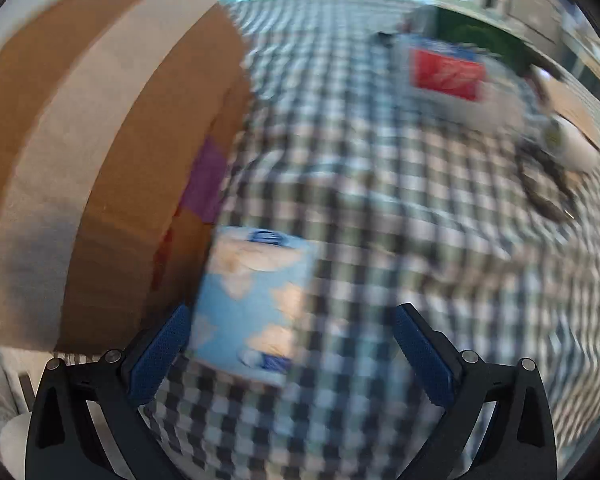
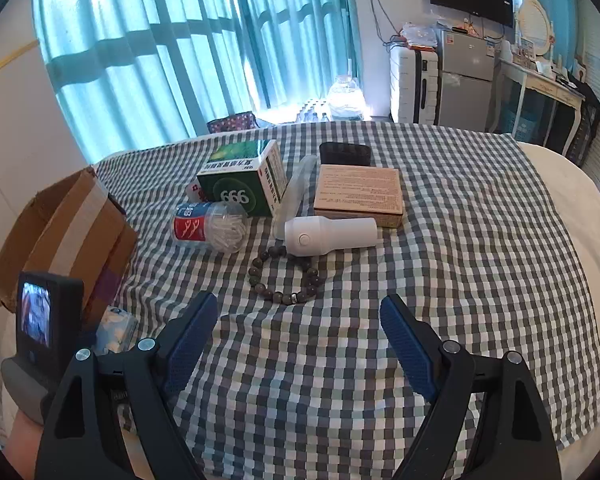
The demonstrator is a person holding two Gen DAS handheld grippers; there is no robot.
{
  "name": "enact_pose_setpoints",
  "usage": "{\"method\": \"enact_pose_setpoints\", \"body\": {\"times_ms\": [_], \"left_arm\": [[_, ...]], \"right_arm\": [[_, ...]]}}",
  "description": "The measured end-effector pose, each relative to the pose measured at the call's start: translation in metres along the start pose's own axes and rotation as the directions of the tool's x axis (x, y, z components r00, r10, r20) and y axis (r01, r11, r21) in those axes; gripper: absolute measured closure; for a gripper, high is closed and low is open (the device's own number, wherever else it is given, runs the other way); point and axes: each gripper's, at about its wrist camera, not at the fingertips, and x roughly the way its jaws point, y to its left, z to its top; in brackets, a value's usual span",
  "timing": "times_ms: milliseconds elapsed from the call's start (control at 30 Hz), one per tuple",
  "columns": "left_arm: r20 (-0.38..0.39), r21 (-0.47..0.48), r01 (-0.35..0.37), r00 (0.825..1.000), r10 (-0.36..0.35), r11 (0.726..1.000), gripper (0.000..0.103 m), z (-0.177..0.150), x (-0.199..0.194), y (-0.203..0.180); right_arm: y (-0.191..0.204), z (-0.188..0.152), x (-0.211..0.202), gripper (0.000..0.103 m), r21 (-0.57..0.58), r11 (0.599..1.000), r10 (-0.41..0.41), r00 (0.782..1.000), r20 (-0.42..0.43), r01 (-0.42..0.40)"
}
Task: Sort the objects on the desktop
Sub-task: 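Grasp the light-blue tissue pack beside the box with the left gripper, then lift the tissue pack with the left gripper while the right grasps the bead bracelet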
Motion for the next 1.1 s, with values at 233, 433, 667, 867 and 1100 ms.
{"method": "enact_pose_setpoints", "body": {"times_ms": [233,433,667,867,1100], "left_arm": [[-0.041,-0.085,0.109,0.993,-0.113,0.99,0.0,-0.003,0.015,0.015],[0.001,-0.08,0.155,0.988,-0.155,0.985,0.005,-0.011,0.01,0.014],[0.051,0.041,0.219,0.974,-0.221,0.975,0.05,-0.022,-0.001,-0.006],[0.062,0.041,0.279,0.958,-0.282,0.959,0.05,-0.026,0.003,-0.006],[0.084,0.037,0.302,0.949,-0.304,0.953,0.05,-0.035,0.0,-0.003]], "right_arm": [[0.008,0.0,0.02,0.019,-0.014,1.0,0.0,0.999,-0.04,0.0],[0.012,0.003,0.065,0.019,0.011,1.0,0.015,0.995,-0.101,-0.014],[0.028,0.008,0.123,0.019,-0.059,0.996,-0.069,0.987,-0.147,0.061],[0.032,0.002,0.159,0.019,-0.111,0.99,-0.104,0.973,-0.204,0.083],[0.03,0.0,0.158,0.05,-0.099,0.99,-0.119,0.982,-0.147,0.105]]}}
